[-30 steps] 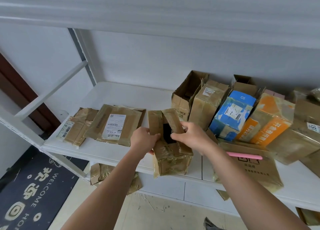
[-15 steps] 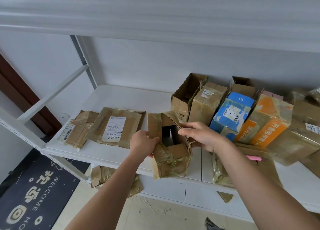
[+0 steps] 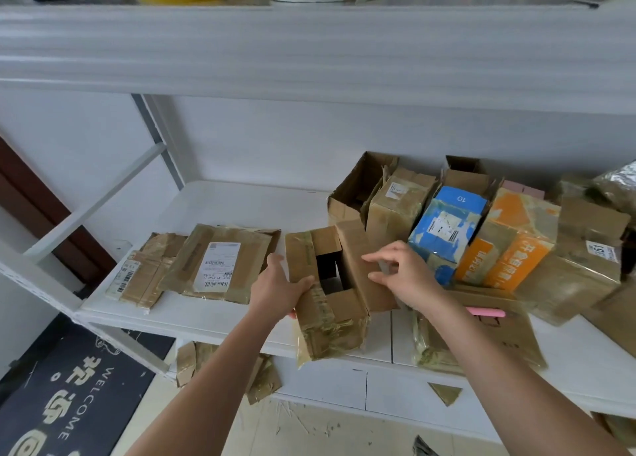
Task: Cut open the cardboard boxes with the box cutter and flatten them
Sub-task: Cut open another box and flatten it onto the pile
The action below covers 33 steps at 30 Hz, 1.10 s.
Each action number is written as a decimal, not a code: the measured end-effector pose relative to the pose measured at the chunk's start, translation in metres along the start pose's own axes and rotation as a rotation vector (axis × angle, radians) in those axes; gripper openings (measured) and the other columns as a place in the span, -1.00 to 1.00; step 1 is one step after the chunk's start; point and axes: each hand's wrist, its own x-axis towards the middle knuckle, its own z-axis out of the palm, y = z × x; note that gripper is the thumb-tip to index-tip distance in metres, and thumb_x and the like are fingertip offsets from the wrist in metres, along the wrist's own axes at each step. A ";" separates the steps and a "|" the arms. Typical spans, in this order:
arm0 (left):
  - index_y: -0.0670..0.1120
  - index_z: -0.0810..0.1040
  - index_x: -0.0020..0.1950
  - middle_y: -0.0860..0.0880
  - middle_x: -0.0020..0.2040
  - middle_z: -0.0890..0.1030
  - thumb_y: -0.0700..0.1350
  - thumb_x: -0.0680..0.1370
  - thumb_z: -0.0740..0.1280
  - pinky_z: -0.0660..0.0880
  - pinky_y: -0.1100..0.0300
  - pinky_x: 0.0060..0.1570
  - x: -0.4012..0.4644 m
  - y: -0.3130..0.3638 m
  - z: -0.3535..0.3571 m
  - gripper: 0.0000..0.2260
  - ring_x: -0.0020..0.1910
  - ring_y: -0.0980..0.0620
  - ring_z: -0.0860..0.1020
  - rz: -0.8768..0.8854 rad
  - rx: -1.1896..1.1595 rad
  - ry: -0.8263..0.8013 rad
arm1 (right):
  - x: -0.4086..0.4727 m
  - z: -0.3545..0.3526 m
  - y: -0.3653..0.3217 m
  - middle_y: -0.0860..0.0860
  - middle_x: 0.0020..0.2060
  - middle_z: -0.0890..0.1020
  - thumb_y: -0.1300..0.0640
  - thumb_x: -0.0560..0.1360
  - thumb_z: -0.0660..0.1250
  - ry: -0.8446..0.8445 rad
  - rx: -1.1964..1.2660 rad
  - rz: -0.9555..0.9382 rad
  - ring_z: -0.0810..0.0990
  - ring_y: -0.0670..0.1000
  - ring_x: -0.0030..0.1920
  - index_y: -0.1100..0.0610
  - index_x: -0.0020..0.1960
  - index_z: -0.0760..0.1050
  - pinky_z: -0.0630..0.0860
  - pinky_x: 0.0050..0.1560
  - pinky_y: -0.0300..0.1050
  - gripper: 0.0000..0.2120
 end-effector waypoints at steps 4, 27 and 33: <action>-0.01 0.27 0.28 0.09 -0.23 0.49 0.11 0.54 0.37 0.50 0.09 -0.22 -0.001 0.014 0.004 -0.57 -0.31 0.03 0.54 0.124 0.251 0.085 | -0.010 0.007 -0.004 -0.10 0.17 0.49 -0.02 0.52 0.42 -0.060 -0.159 -0.111 0.48 -0.07 0.22 0.02 0.36 0.50 0.44 0.16 -0.28 -0.57; -0.10 0.23 0.26 -0.12 -0.07 0.58 0.01 0.55 0.34 0.62 0.10 -0.36 -0.008 0.029 -0.017 -0.59 -0.28 -0.07 0.63 -0.013 -0.136 -0.232 | -0.012 0.021 -0.014 -0.04 0.07 0.59 0.05 0.60 0.29 -0.248 -0.131 0.037 0.59 -0.09 -0.01 0.05 0.26 0.42 0.47 -0.18 -0.28 -0.75; -0.13 0.60 0.07 -0.11 -0.08 0.69 -0.35 0.59 0.24 0.62 0.15 -0.25 -0.018 0.002 -0.033 -0.80 -0.18 0.00 0.70 -0.069 -0.598 -0.348 | -0.019 0.040 0.018 -0.01 0.06 0.60 0.20 0.58 0.31 -0.301 -0.014 0.194 0.57 -0.03 0.09 0.04 0.11 0.43 0.52 0.04 -0.17 -0.85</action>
